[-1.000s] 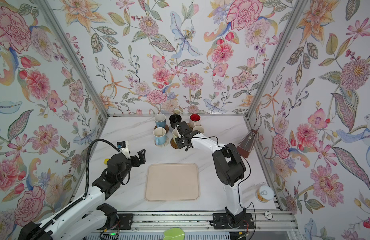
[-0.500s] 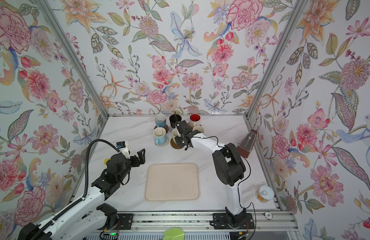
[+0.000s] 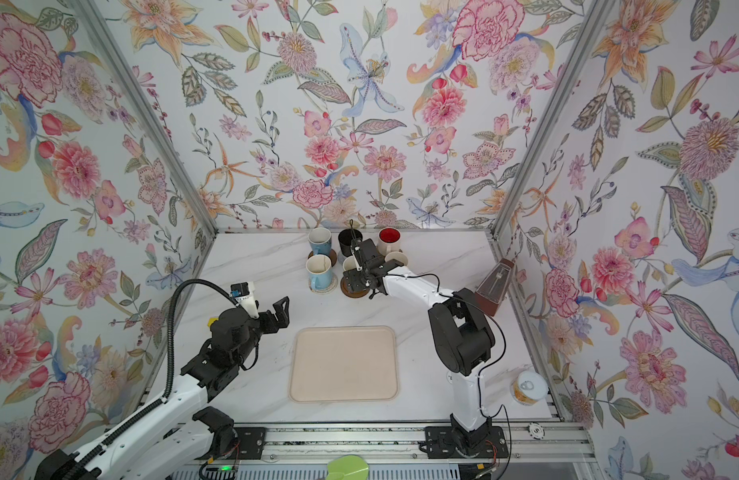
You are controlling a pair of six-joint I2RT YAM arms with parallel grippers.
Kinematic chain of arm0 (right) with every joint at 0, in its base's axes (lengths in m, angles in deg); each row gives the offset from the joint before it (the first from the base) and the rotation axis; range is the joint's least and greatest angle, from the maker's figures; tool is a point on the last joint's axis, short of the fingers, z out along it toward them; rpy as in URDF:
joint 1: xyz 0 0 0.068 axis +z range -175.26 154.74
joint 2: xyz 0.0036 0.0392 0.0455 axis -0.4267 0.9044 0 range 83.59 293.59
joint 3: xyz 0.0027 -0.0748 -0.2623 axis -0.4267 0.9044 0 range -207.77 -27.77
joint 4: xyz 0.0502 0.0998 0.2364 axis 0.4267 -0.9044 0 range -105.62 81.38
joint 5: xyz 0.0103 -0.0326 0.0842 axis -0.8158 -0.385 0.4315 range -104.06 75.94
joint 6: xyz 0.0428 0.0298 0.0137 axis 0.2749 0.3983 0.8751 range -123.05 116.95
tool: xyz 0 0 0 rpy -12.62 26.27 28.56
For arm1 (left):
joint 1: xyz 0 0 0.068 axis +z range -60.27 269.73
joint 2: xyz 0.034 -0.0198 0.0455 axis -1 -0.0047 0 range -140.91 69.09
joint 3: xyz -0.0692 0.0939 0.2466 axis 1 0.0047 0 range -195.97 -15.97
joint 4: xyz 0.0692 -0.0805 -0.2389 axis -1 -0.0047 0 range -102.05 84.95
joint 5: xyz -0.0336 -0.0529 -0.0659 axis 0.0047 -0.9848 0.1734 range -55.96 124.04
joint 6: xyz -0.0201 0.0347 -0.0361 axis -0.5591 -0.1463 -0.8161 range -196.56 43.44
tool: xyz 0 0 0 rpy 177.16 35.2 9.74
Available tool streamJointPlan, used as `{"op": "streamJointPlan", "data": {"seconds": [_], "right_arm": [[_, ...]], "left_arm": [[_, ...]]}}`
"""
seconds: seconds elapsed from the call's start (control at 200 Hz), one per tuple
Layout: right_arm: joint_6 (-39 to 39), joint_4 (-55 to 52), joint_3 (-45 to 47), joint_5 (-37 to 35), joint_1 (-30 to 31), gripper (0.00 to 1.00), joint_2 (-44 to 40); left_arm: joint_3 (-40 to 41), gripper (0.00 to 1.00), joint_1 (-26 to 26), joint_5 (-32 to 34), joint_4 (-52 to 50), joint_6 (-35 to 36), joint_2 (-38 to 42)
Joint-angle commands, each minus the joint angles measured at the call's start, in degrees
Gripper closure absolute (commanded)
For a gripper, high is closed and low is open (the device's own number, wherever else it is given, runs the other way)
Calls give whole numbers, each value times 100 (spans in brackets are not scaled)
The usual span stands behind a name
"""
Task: Place cups on coasters
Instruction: Place the cup on the coaster.
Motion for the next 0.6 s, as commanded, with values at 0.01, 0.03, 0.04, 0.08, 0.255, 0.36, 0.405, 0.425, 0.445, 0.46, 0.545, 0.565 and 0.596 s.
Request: {"op": "streamJointPlan", "data": {"seconds": [0.01,0.03,0.04,0.08,0.255,0.36,0.405,0.425,0.445,0.46,0.545,0.565,0.596], "right_arm": [[60,161,205,-109,-1,2,-390],[58,176,225,-108,-4,1,-422],[59,184,238,-108,-4,1,-444],[67,236,283,-95,-12,1,-537],[116,415,478,-81,-26,1,-1030],[66,710,845,-259,-36,1,-1560],[59,900,1091,-507,-33,1,-1839],[28,994,1222,-611,-39,1,-1999],[-1,1095,1368,-745,-43,1,-2144],[-29,1177,1468,-842,-50,1,-2263],[-233,1758,2264,-1359,-106,1,-2940],[-283,1889,2463,-1489,-139,1,-3126],[-349,2092,2757,-1662,-205,1,-3366]], "left_arm": [[-8,1,58,59,-151,69,96],[-15,1,59,63,-159,82,105],[-13,1,51,66,-162,83,108],[-25,1,64,68,-171,91,125],[-66,1,64,93,-181,143,147],[-99,1,64,140,-162,197,147],[-120,1,62,190,-148,242,153],[-130,1,66,225,-141,261,154],[-139,1,58,256,-131,287,153],[-148,1,64,282,-121,304,153],[-175,1,68,457,-49,427,132],[-172,1,68,512,-21,450,122],[-177,1,68,596,19,514,104]]}}
